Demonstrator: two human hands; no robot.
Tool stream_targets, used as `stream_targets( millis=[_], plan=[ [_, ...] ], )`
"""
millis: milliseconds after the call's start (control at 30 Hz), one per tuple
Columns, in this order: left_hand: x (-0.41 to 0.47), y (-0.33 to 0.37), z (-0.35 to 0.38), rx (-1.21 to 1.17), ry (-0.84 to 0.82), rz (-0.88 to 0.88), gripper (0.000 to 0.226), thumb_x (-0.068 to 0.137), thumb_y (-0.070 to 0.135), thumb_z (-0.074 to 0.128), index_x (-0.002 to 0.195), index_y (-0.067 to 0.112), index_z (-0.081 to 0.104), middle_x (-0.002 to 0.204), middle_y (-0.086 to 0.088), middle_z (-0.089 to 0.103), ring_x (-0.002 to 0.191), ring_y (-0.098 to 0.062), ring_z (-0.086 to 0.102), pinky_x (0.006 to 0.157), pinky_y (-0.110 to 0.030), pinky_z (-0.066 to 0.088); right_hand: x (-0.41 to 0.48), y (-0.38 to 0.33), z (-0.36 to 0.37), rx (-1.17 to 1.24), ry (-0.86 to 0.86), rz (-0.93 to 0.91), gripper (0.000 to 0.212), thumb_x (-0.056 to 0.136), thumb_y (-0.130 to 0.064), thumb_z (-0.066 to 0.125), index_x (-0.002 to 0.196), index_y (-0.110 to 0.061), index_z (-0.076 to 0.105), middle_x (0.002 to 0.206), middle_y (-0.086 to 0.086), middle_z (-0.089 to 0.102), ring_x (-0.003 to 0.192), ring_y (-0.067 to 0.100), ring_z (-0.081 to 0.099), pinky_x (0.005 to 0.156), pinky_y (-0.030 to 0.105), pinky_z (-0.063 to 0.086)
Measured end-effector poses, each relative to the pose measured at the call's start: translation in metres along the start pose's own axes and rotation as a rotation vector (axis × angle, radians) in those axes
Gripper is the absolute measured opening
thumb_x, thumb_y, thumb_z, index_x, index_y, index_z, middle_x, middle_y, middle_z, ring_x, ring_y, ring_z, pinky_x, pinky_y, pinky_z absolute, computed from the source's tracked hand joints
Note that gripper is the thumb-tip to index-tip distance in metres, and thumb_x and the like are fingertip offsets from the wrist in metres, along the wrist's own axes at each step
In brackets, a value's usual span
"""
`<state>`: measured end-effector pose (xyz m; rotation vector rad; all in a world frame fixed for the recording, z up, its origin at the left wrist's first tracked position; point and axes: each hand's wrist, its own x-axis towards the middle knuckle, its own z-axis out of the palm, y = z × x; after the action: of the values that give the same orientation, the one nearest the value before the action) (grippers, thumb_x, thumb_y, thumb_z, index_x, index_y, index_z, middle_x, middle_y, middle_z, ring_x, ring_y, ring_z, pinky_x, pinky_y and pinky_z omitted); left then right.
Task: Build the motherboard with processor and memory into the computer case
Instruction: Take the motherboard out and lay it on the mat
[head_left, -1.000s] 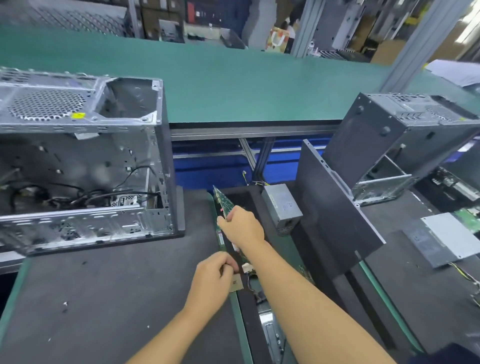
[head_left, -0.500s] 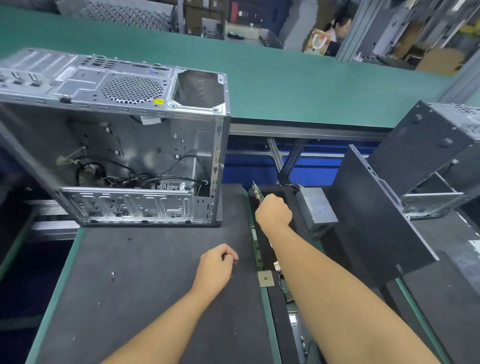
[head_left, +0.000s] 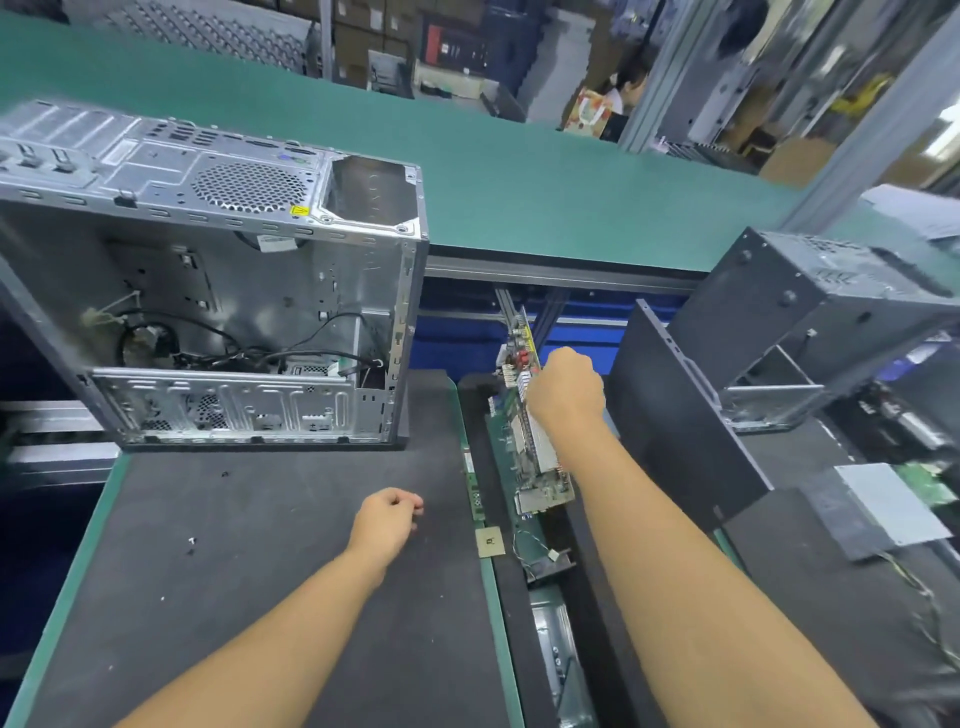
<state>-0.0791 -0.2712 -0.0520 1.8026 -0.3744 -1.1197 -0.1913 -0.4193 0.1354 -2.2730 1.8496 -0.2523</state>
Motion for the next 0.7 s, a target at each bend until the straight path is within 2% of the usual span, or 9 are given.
stream_targets(
  millis=[167, 267, 400, 433, 467, 500, 533, 633, 700],
  plan=[
    [-0.015, 0.012, -0.006, -0.207, -0.127, -0.123, 0.018, 0.099, 0.018, 0.051, 0.108, 0.011, 0.065, 0.099, -0.001, 0.067, 0.083, -0.017, 0.063, 0.064, -0.027, 0.049, -0.039, -0.008, -0.053, 0.124, 0.059, -0.061, 0.038, 0.093, -0.009, 0.054, 0.060, -0.012, 0.036, 0.059, 0.004, 0.041, 0.048, 0.020, 0.034, 0.044, 0.025, 0.024],
    [-0.026, 0.021, -0.020, -0.322, -0.212, -0.195, 0.016, 0.099, 0.021, 0.051, 0.103, 0.011, 0.062, 0.099, -0.003, 0.067, 0.091, -0.020, 0.064, 0.073, -0.030, 0.050, -0.065, -0.006, -0.066, 0.247, -0.008, -0.079, 0.037, 0.088, -0.010, 0.056, 0.056, -0.012, 0.036, 0.052, 0.003, 0.033, 0.049, 0.021, 0.027, 0.048, 0.024, 0.026],
    [-0.040, 0.020, -0.054, -0.368, -0.332, -0.268, 0.019, 0.096, 0.030, 0.048, 0.091, 0.012, 0.053, 0.100, -0.012, 0.060, 0.089, -0.025, 0.054, 0.078, -0.035, 0.044, -0.093, -0.001, -0.055, 0.488, -0.140, 0.019, 0.022, 0.088, -0.006, 0.059, 0.069, -0.008, 0.048, 0.068, 0.014, 0.045, 0.087, 0.012, 0.034, 0.061, 0.037, 0.036],
    [-0.045, 0.015, -0.064, -0.357, -0.329, -0.284, 0.020, 0.095, 0.031, 0.048, 0.089, 0.012, 0.051, 0.101, -0.013, 0.057, 0.087, -0.024, 0.052, 0.076, -0.034, 0.043, -0.097, 0.001, -0.048, 0.530, -0.164, 0.064, 0.022, 0.089, -0.005, 0.060, 0.072, -0.008, 0.048, 0.083, 0.033, 0.063, 0.108, 0.029, 0.059, 0.075, 0.037, 0.021],
    [-0.050, 0.009, -0.074, -0.349, -0.309, -0.300, 0.021, 0.095, 0.030, 0.047, 0.087, 0.011, 0.052, 0.100, -0.013, 0.057, 0.084, -0.024, 0.053, 0.071, -0.032, 0.044, -0.101, 0.003, -0.041, 0.560, -0.196, 0.101, 0.024, 0.091, -0.006, 0.062, 0.073, -0.006, 0.046, 0.105, 0.033, 0.062, 0.093, 0.044, 0.066, 0.095, 0.062, 0.037],
    [-0.055, 0.001, -0.085, -0.318, -0.266, -0.307, 0.021, 0.095, 0.028, 0.046, 0.087, 0.009, 0.053, 0.097, -0.012, 0.058, 0.080, -0.023, 0.055, 0.067, -0.031, 0.045, -0.105, 0.006, -0.034, 0.579, -0.241, 0.130, 0.028, 0.093, -0.008, 0.064, 0.072, -0.005, 0.046, 0.069, 0.023, 0.057, 0.062, 0.034, 0.054, 0.074, 0.027, 0.026],
    [-0.059, -0.007, -0.095, -0.294, -0.227, -0.310, 0.020, 0.095, 0.025, 0.046, 0.086, 0.009, 0.055, 0.093, -0.012, 0.058, 0.076, -0.023, 0.055, 0.063, -0.032, 0.046, -0.107, 0.010, -0.024, 0.586, -0.289, 0.158, 0.030, 0.093, -0.011, 0.067, 0.070, -0.003, 0.049, 0.062, 0.012, 0.050, 0.057, 0.024, 0.046, 0.056, 0.030, 0.040],
    [-0.070, -0.028, -0.124, -0.227, -0.157, -0.302, 0.013, 0.093, 0.018, 0.048, 0.081, 0.015, 0.044, 0.068, -0.005, 0.039, 0.049, -0.018, 0.037, 0.051, -0.029, 0.039, -0.116, 0.025, 0.011, 0.578, -0.376, 0.241, 0.016, 0.091, -0.015, 0.073, 0.087, -0.001, 0.066, 0.067, 0.007, 0.054, 0.062, 0.021, 0.049, 0.065, 0.031, 0.045],
    [-0.079, -0.039, -0.141, -0.172, -0.110, -0.274, 0.012, 0.095, 0.015, 0.047, 0.106, 0.015, 0.050, 0.069, -0.011, 0.047, 0.039, -0.016, 0.040, 0.046, -0.029, 0.048, -0.125, 0.033, 0.041, 0.570, -0.437, 0.282, 0.020, 0.091, -0.016, 0.073, 0.093, 0.002, 0.067, 0.071, 0.012, 0.055, 0.062, 0.023, 0.049, 0.063, 0.033, 0.044]
  ],
)
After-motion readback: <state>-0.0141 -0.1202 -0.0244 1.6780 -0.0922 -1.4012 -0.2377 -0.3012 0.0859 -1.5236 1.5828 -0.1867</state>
